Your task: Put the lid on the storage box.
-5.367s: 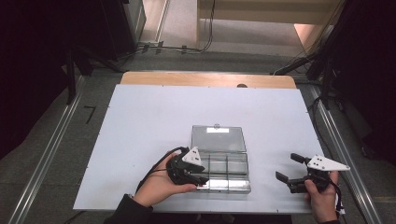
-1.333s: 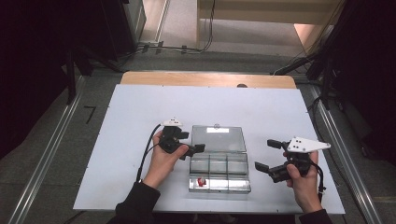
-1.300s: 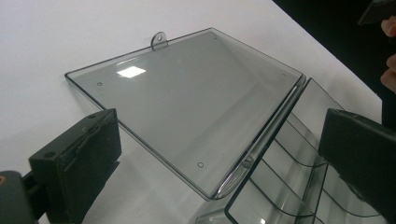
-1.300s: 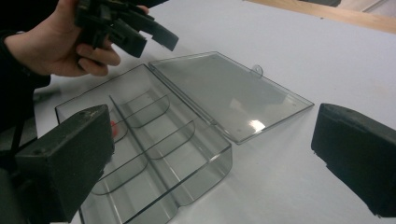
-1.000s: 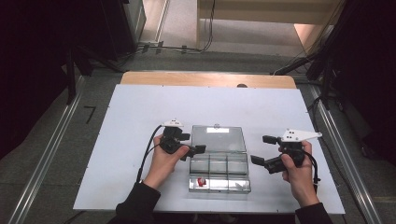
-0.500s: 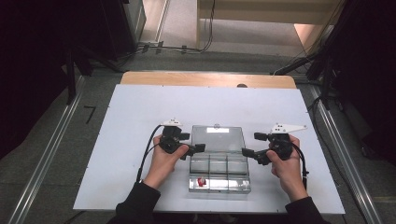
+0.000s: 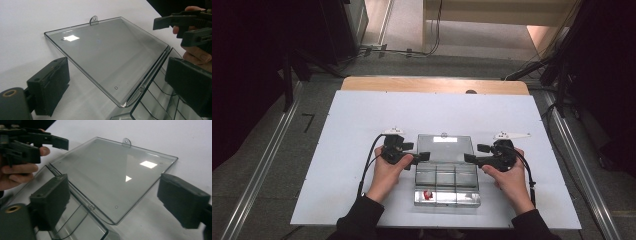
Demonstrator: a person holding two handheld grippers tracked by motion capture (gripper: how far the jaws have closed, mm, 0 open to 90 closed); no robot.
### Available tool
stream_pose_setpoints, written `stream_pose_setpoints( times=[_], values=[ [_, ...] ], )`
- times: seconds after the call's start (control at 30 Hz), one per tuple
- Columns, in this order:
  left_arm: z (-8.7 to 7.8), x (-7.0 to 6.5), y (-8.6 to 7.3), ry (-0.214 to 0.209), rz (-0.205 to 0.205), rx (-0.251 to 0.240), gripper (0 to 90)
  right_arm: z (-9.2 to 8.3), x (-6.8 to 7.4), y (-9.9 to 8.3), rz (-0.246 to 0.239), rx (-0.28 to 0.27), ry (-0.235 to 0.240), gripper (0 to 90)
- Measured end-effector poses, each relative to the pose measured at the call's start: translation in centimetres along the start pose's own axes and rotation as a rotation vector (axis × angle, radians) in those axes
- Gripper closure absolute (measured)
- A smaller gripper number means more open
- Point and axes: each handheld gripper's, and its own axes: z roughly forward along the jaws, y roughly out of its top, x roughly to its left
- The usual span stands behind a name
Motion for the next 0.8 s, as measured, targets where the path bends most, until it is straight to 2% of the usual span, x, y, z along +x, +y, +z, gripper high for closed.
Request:
stream_pose_setpoints(
  times=[0.07,0.17,0.33,0.43,0.7,0.8],
  values=[
    [0.2,0.0,0.0,0.010,-0.006,0.010,9.3,0.3,-0.1,-0.1,0.013,0.009,-0.009,15.0],
    [0.4,0.0,-0.1,0.023,-0.024,0.016,12.6,0.7,-0.1,-0.3,0.043,0.024,-0.050,19.9],
    [0.4,0.0,-0.1,0.038,-0.038,0.017,18.3,0.9,-0.1,-0.4,0.064,0.026,-0.038,24.4],
    [0.4,0.1,-0.2,0.046,-0.043,0.014,24.6,1.0,-0.1,-0.5,0.074,0.021,-0.042,24.6],
    [0.6,0.1,-0.4,0.049,-0.051,0.020,28.7,1.4,-0.2,-0.7,0.111,0.039,-0.063,28.5],
    [0.6,0.1,-0.4,0.050,-0.056,0.021,29.1,1.5,-0.2,-0.8,0.108,0.032,-0.063,27.7]
  ],
)
